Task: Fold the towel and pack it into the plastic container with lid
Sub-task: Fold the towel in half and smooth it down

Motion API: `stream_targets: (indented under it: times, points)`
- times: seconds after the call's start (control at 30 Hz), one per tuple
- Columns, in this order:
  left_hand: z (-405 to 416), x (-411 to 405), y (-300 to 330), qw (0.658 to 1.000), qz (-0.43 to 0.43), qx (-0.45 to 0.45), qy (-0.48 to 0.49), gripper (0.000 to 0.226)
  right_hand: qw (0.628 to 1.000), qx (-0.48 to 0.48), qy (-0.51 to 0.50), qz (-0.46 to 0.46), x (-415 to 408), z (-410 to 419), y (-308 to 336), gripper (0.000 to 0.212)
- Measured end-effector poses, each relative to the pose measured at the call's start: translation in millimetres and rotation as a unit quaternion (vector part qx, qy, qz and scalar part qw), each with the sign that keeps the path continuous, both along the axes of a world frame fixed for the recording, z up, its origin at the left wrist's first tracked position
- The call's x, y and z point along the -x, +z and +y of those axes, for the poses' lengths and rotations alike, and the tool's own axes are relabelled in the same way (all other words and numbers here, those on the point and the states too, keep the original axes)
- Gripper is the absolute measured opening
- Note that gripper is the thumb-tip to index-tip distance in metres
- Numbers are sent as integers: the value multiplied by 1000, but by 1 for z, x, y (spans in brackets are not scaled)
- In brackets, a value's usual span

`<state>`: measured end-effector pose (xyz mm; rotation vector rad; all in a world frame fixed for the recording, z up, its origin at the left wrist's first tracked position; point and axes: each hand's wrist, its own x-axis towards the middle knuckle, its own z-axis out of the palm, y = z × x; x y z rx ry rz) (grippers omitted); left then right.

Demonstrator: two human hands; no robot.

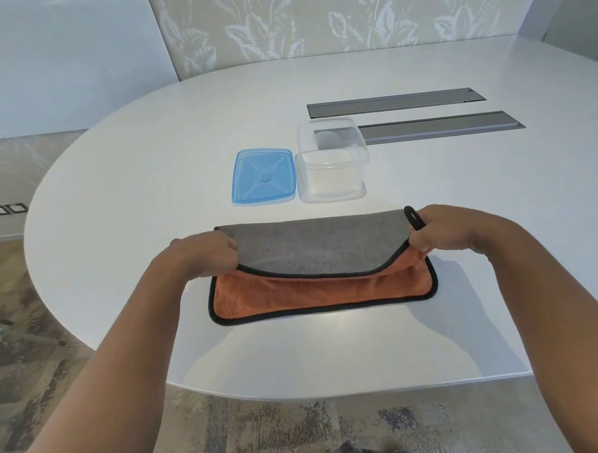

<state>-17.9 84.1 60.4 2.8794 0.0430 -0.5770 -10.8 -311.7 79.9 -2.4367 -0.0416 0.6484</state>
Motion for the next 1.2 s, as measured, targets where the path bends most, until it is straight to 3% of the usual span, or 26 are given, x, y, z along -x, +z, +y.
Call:
stream_targets:
  times: [0.13,0.3,0.4,0.57,0.63,0.73,0.83,1.03,1.2]
  points:
    - [-8,9,-5,997,69,-14,-26,15,997,47,47,27,5,1,-7,39]
    - [-9,10,-2,989,115,-51,-80,21,992,100,79,15,6,-6,-6,36]
    - [-7,9,4,987,135,-37,-83,34,991,104,70,35,12,-6,5,56]
    - [-15,15,15,987,156,16,-46,23,995,88,1,38,13,0,10,89]
    - [-21,16,13,988,140,25,-57,22,994,113,5,15,10,1,10,82]
    - [-32,15,6,992,81,19,-98,23,985,164,58,-13,8,3,10,51]
    - [-51,15,-5,986,30,51,-154,27,976,189,109,19,9,7,4,24]
    - [-86,22,-23,972,2,157,-174,17,983,159,73,62,11,9,3,33]
    - [-98,16,-28,975,-45,162,-147,13,994,67,-18,82,7,0,9,37]
